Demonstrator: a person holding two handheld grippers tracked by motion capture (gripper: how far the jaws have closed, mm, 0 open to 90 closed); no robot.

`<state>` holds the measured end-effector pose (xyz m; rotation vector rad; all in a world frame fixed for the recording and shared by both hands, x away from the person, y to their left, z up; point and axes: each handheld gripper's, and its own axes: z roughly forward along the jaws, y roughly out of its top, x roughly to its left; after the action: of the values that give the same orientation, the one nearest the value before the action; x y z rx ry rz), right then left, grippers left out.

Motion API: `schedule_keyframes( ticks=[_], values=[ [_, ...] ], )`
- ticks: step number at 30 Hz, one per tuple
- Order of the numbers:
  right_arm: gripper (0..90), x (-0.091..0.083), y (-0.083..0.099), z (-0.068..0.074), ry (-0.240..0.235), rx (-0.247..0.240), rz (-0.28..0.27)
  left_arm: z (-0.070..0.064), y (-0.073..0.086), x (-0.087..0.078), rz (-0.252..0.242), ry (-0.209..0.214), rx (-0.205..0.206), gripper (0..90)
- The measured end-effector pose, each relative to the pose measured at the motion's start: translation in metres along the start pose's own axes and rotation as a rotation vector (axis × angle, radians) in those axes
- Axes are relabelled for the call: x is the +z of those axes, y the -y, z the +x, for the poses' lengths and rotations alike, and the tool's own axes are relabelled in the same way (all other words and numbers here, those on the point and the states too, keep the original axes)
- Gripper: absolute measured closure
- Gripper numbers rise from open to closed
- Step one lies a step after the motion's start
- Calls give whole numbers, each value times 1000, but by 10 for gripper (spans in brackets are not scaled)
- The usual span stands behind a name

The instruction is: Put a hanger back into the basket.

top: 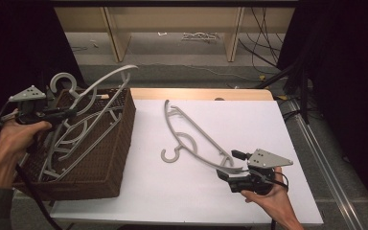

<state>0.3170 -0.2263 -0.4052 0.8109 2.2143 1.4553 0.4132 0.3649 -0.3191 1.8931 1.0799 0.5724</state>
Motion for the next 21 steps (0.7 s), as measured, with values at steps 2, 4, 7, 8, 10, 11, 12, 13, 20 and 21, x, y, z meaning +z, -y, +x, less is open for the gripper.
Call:
schedule_keyframes(
  ticks=[2,4,7,8,10,11,12,13,20,21],
  values=[
    [185,0,0,0,2,3,-7,3,5,-1,9,-13,-3,796],
    [185,0,0,0,5,4,-9,6,10,-2,8,-20,-2,795],
    [185,0,0,0,3,7,-9,10,16,-3,15,-23,2,796],
    [185,0,0,0,3,4,-9,10,18,-3,17,-26,5,796],
    [185,0,0,0,1,2,-10,12,23,-4,26,-30,6,795],
    [185,0,0,0,1,3,-10,13,24,-4,30,-30,5,796],
    [185,0,0,0,1,2,-9,14,27,-4,24,-23,3,796],
    [185,0,0,0,0,3,-8,15,28,-5,30,-27,6,796],
    [185,0,0,0,0,5,-10,23,41,-6,65,-38,-1,796],
    [185,1,0,-1,2,1,-13,24,43,-7,78,-44,2,796]
  ],
)
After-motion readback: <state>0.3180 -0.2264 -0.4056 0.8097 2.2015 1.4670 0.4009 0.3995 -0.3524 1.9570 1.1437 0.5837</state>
